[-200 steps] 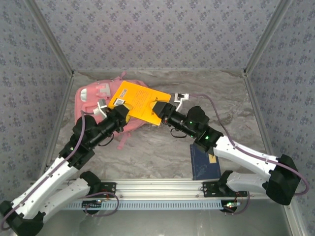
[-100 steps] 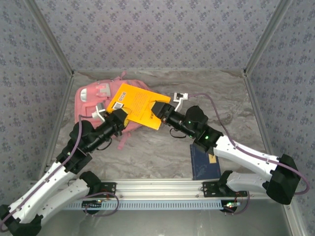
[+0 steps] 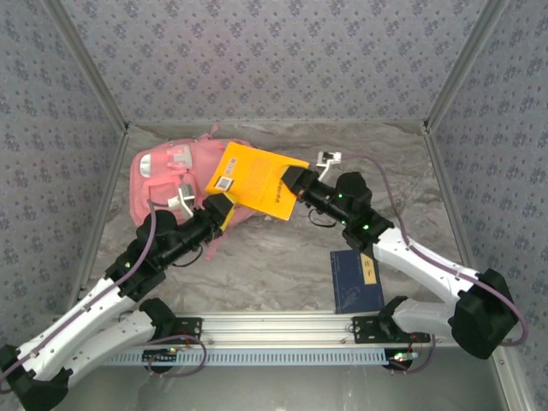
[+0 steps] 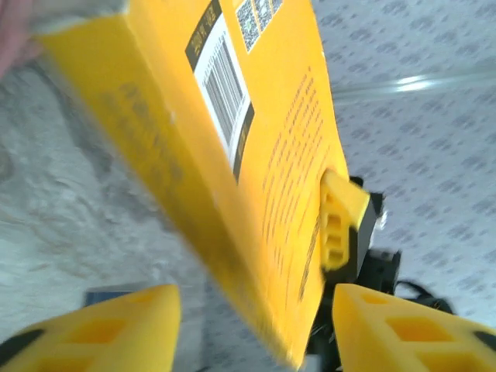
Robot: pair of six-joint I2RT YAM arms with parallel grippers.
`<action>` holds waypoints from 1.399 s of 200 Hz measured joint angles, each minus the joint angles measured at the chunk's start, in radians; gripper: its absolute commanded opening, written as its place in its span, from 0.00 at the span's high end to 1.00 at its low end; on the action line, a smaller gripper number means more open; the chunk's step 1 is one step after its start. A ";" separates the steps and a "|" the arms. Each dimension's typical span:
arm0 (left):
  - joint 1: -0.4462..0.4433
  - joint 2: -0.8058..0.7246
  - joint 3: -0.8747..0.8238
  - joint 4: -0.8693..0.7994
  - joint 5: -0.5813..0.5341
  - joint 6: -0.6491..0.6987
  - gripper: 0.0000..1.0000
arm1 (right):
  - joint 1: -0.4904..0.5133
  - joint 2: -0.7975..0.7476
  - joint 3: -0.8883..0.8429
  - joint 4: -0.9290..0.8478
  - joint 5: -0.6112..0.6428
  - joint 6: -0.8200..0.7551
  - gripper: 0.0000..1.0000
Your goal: Pack the student bag
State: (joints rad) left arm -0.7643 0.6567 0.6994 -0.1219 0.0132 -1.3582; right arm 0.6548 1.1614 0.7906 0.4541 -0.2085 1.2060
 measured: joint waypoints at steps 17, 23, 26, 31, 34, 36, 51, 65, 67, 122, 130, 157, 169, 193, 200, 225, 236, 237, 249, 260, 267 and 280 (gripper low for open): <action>0.011 0.000 0.048 -0.115 -0.024 0.078 0.21 | -0.077 -0.062 -0.050 -0.050 -0.002 -0.011 1.00; 0.016 0.001 0.069 -0.156 -0.038 0.119 0.20 | -0.104 -0.089 -0.064 -0.075 -0.003 -0.019 1.00; 0.020 0.003 0.080 -0.177 -0.045 0.141 0.19 | -0.119 -0.104 -0.072 -0.089 -0.006 -0.025 1.00; 0.026 0.011 0.102 -0.211 -0.057 0.166 0.19 | -0.139 -0.123 -0.082 -0.106 -0.010 -0.029 1.00; 0.031 0.024 0.123 -0.241 -0.066 0.199 0.19 | -0.151 -0.138 -0.087 -0.120 -0.013 -0.038 1.00; 0.034 0.030 0.131 -0.254 -0.071 0.207 0.19 | -0.162 -0.148 -0.090 -0.130 -0.016 -0.041 1.00; 0.061 0.100 0.255 -0.372 -0.103 0.314 0.20 | -0.218 -0.214 -0.102 -0.214 -0.027 -0.078 1.00; 0.089 0.224 0.400 -0.457 -0.105 0.417 0.19 | -0.246 -0.269 -0.099 -0.320 -0.018 -0.136 1.00; 0.093 0.251 0.423 -0.468 -0.104 0.436 0.19 | -0.248 -0.275 -0.098 -0.334 -0.016 -0.146 1.00; 0.289 0.835 0.759 -0.584 0.021 0.678 0.24 | -0.251 -0.274 -0.065 -0.695 0.067 -0.355 1.00; 0.323 0.899 0.781 -0.598 0.041 0.689 0.25 | -0.252 -0.259 -0.065 -0.724 0.074 -0.372 1.00; 0.412 1.122 0.931 -0.634 0.105 0.722 0.32 | -0.255 -0.213 -0.065 -0.774 0.082 -0.415 1.00; 0.425 1.213 1.022 -0.647 0.127 0.735 0.36 | -0.261 -0.187 -0.065 -0.773 0.081 -0.430 1.00; 0.422 1.349 1.191 -0.664 0.165 0.763 0.46 | -0.284 -0.127 -0.065 -0.762 0.058 -0.442 1.00; 0.421 1.379 1.232 -0.667 0.176 0.769 0.48 | -0.290 -0.106 -0.065 -0.759 0.049 -0.444 1.00; 0.415 1.446 1.315 -0.684 0.189 0.786 0.49 | -0.306 -0.042 -0.065 -0.750 0.011 -0.449 1.00; 0.415 1.453 1.317 -0.695 0.187 0.795 0.50 | -0.311 -0.018 -0.065 -0.733 -0.011 -0.448 1.00; 0.415 1.453 1.317 -0.696 0.186 0.795 0.50 | -0.311 -0.017 -0.065 -0.731 -0.012 -0.448 1.00; 0.415 1.453 1.310 -0.705 0.177 0.809 0.50 | -0.313 0.005 -0.065 -0.707 -0.032 -0.449 1.00; 0.415 1.447 1.294 -0.705 0.170 0.820 0.50 | -0.313 0.019 -0.065 -0.686 -0.042 -0.448 1.00; 0.416 1.439 1.278 -0.706 0.166 0.827 0.50 | -0.313 0.026 -0.065 -0.672 -0.045 -0.448 1.00; 0.418 1.411 1.228 -0.699 0.163 0.840 0.48 | -0.313 0.034 -0.065 -0.647 -0.050 -0.448 1.00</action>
State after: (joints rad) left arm -0.3462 2.0682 1.9274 -0.8207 0.1757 -0.5186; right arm 0.3416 1.1957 0.7258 -0.1932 -0.2584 0.7578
